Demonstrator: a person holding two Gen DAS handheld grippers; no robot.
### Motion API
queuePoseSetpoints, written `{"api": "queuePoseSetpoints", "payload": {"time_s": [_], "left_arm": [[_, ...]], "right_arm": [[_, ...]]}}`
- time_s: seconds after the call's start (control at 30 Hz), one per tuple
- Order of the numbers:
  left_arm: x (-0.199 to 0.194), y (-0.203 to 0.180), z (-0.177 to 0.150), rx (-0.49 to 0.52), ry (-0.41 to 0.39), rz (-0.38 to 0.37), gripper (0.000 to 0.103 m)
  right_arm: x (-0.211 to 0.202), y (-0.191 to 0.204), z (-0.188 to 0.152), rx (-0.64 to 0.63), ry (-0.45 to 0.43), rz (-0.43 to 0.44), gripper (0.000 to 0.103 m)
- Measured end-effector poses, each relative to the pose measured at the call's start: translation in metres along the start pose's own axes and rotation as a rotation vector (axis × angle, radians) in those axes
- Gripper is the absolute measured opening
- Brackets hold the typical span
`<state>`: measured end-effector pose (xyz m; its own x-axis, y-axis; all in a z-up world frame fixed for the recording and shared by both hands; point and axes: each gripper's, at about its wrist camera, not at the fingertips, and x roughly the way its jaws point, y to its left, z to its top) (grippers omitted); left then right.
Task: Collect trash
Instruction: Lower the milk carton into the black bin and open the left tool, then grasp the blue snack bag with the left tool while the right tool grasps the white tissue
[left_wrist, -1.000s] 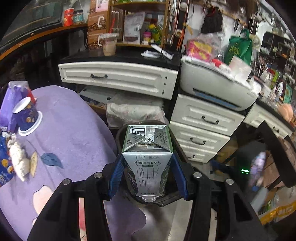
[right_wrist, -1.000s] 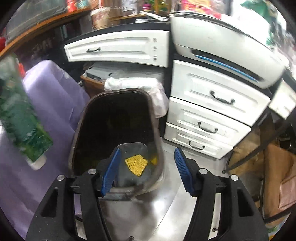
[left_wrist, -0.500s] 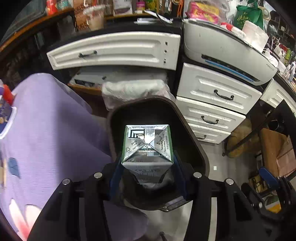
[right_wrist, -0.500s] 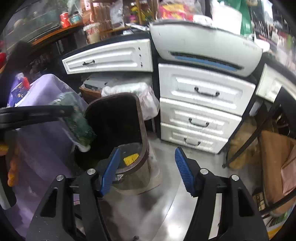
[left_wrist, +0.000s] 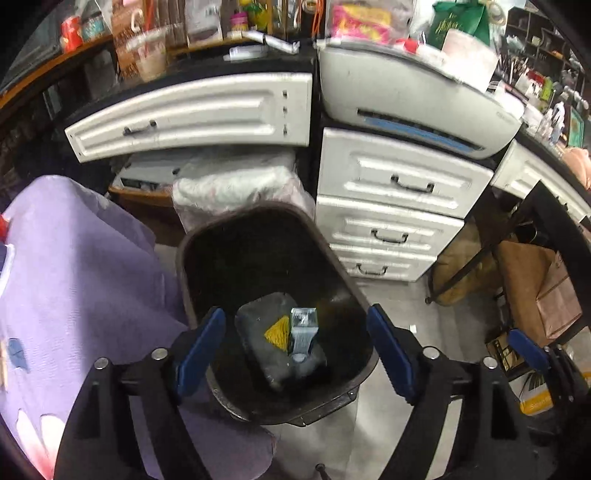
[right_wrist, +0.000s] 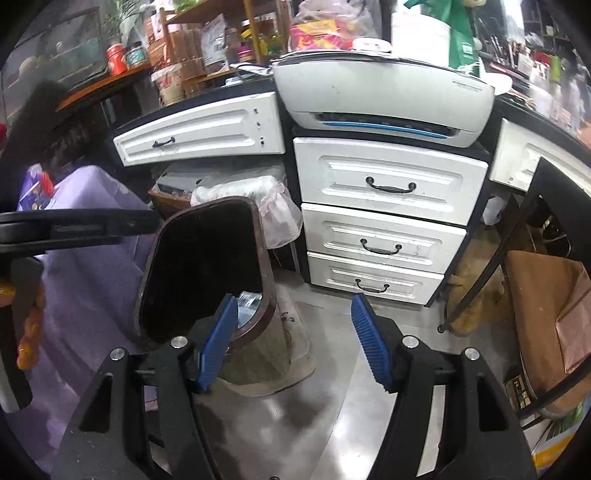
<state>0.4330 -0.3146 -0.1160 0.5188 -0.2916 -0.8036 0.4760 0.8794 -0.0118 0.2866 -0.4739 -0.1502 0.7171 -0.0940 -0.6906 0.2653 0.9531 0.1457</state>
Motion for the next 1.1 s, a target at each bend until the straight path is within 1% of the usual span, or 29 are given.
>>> {"api": "queuePoseSetpoints", "payload": {"time_s": [0.07, 0.1, 0.17, 0.23, 0.37, 0.47, 0.53, 0.6, 0.67, 0.7, 0.83, 0.93, 1.0, 1.1], "left_arm": [[-0.014, 0.001, 0.001, -0.009, -0.033, -0.003, 0.084], [-0.022, 0.002, 0.0, -0.017, -0.049, -0.008, 0.088], [-0.045, 0.004, -0.003, -0.002, -0.095, -0.009, 0.091], [-0.065, 0.005, -0.008, 0.025, -0.13, 0.019, 0.096], [-0.107, 0.015, -0.027, 0.064, -0.197, 0.055, 0.098], [-0.133, 0.026, -0.046, 0.103, -0.225, 0.083, 0.098], [-0.148, 0.039, -0.06, 0.106, -0.244, 0.086, 0.098], [-0.163, 0.056, -0.074, 0.078, -0.26, 0.075, 0.098], [-0.177, 0.079, -0.089, 0.02, -0.271, 0.08, 0.098], [-0.185, 0.092, -0.097, -0.015, -0.284, 0.104, 0.098], [-0.204, 0.134, -0.123, -0.078, -0.303, 0.206, 0.098], [-0.214, 0.165, -0.141, -0.134, -0.294, 0.236, 0.098], [-0.22, 0.182, -0.15, -0.162, -0.299, 0.261, 0.098], [-0.224, 0.206, -0.165, -0.204, -0.289, 0.29, 0.097]], "right_arm": [[-0.003, -0.002, 0.001, 0.004, -0.004, -0.005, 0.064], [-0.005, -0.002, 0.002, 0.005, -0.007, -0.008, 0.064], [-0.008, -0.002, 0.001, 0.003, -0.006, -0.005, 0.064], [-0.011, 0.002, 0.0, -0.002, -0.002, 0.002, 0.064], [-0.019, 0.023, 0.002, -0.036, 0.001, 0.045, 0.064], [-0.025, 0.045, 0.005, -0.076, 0.002, 0.089, 0.064], [-0.03, 0.064, 0.006, -0.102, 0.004, 0.128, 0.064], [-0.036, 0.085, 0.007, -0.131, 0.004, 0.166, 0.064], [-0.042, 0.107, 0.008, -0.16, 0.002, 0.21, 0.064], [-0.044, 0.116, 0.009, -0.173, 0.002, 0.225, 0.064], [-0.054, 0.164, 0.012, -0.238, 0.019, 0.306, 0.064], [-0.06, 0.201, 0.013, -0.297, 0.02, 0.353, 0.064], [-0.061, 0.225, 0.014, -0.325, 0.036, 0.389, 0.064], [-0.062, 0.254, 0.013, -0.352, 0.051, 0.421, 0.064]]}}
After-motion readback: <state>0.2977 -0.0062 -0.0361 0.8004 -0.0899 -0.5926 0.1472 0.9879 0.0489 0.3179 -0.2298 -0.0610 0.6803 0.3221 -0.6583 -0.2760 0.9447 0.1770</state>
